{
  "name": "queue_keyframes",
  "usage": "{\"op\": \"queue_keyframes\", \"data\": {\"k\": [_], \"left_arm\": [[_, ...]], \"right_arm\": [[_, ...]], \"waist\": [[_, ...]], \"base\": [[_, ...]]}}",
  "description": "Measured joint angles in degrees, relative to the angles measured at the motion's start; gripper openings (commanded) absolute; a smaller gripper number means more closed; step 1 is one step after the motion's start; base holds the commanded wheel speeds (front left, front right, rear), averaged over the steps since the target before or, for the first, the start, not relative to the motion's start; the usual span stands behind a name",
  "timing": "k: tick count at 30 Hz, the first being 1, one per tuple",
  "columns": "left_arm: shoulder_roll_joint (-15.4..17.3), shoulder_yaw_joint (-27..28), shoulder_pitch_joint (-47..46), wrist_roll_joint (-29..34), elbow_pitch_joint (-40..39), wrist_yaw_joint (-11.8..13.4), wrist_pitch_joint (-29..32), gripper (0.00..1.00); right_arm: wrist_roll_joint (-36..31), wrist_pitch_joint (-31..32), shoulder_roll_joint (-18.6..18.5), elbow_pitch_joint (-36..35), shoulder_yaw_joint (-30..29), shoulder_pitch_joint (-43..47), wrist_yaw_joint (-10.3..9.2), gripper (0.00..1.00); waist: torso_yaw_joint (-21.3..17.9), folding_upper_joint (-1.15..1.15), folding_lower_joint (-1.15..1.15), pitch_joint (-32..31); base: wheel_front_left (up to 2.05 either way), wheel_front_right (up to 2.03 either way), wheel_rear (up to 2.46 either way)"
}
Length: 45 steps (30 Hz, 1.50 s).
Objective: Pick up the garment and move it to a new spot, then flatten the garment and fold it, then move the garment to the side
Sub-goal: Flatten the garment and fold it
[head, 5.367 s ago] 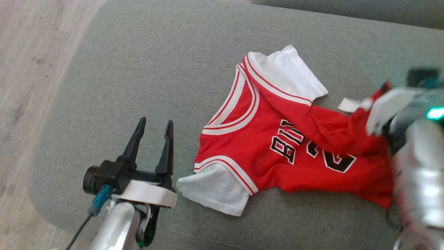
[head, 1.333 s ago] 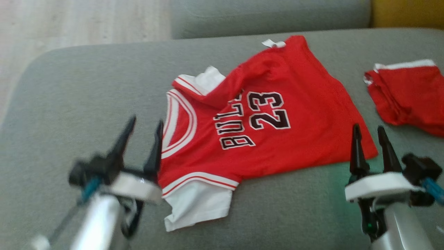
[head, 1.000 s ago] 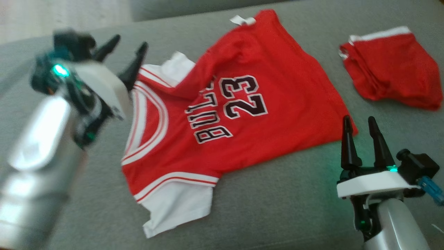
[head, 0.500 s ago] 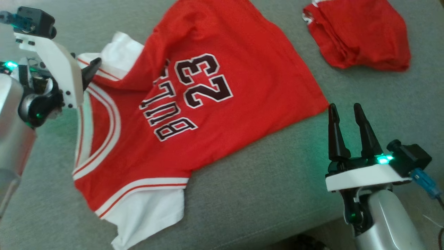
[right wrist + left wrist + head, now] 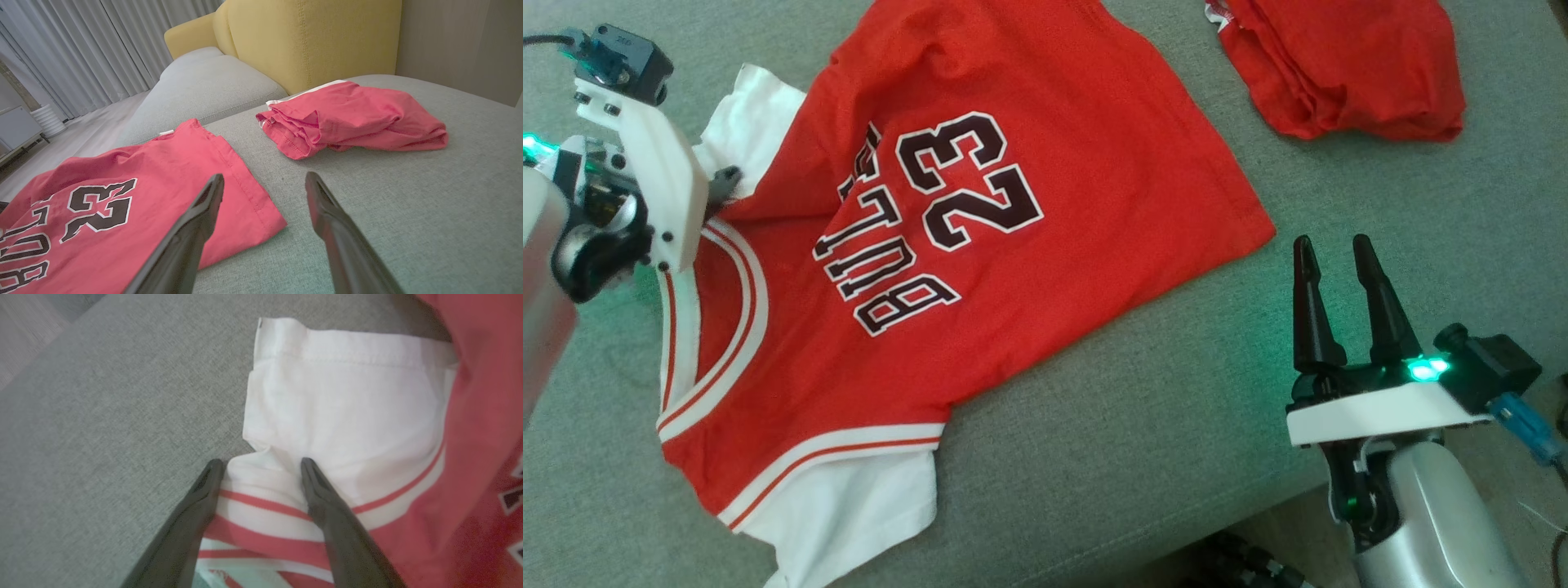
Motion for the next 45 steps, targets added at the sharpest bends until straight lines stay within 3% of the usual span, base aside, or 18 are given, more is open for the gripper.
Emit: {"op": "queue_keyframes", "data": {"k": [2,5,9,12,13,23,27,28,29,40,45], "left_arm": [[0.76,-1.25,-0.43,-1.49,-0.78,0.00,0.97,0.00],[1.45,-1.88,-0.71,-2.50,-1.07,-0.03,-0.45,0.00],[1.54,-1.57,-1.78,-0.05,2.24,0.43,-8.58,0.00],[1.41,-0.46,-3.26,1.31,4.78,2.01,-13.62,0.00],[0.97,0.98,-5.23,2.07,7.15,3.35,-18.19,0.00],[-1.66,3.36,-12.68,7.25,16.44,8.09,-34.39,0.00],[-1.72,3.52,-15.51,10.21,20.30,11.10,-40.41,0.00],[-1.89,3.49,-16.19,10.82,21.13,11.21,-41.57,0.35],[-2.14,3.53,-16.64,11.18,21.75,11.67,-43.10,1.00],[-9.36,3.21,-16.53,10.76,27.75,9.44,-53.10,1.00],[-13.51,3.92,-13.63,9.72,27.67,8.48,-56.00,1.00]], "right_arm": [[0.21,0.00,0.00,-0.25,0.00,-0.10,0.00,1.00],[0.44,0.00,0.00,-0.42,0.02,-0.22,0.00,1.00],[0.45,0.00,0.00,-0.47,0.00,-0.23,0.00,1.00],[0.55,0.00,0.00,-0.53,0.00,-0.24,0.00,1.00],[0.57,0.00,0.00,-0.67,0.02,-0.33,0.00,1.00],[0.57,0.00,0.00,-1.02,0.92,-0.58,0.00,1.00],[0.58,0.00,0.00,-1.13,1.16,-0.66,0.00,1.00],[0.58,0.00,0.00,-1.13,1.20,-0.66,0.00,1.00],[0.58,0.00,0.00,-1.15,1.23,-0.68,0.00,1.00],[-1.22,0.00,0.00,-1.11,0.41,-1.92,0.00,1.00],[-3.77,0.00,-0.07,-0.35,-3.22,-2.08,0.00,1.00]], "waist": [[-0.01,0.00,0.00,0.02],[0.03,0.00,0.00,0.17],[0.21,0.00,0.00,0.39],[0.34,0.00,0.01,0.56],[0.44,0.00,0.01,0.72],[0.68,0.00,0.01,1.66],[0.55,0.00,0.01,2.06],[0.56,0.00,0.01,2.08],[0.59,0.00,0.01,2.12],[3.82,0.00,0.01,0.40],[7.19,0.00,0.00,-2.32]], "base": [[0.00,0.00,0.00],[0.00,0.00,0.00],[0.00,0.00,0.00],[0.00,0.00,0.00],[0.00,0.00,0.00],[0.00,0.00,0.00],[0.00,0.00,0.00],[0.00,0.00,0.00],[0.00,0.00,0.00],[0.00,0.00,0.00],[0.00,0.00,0.00]]}}
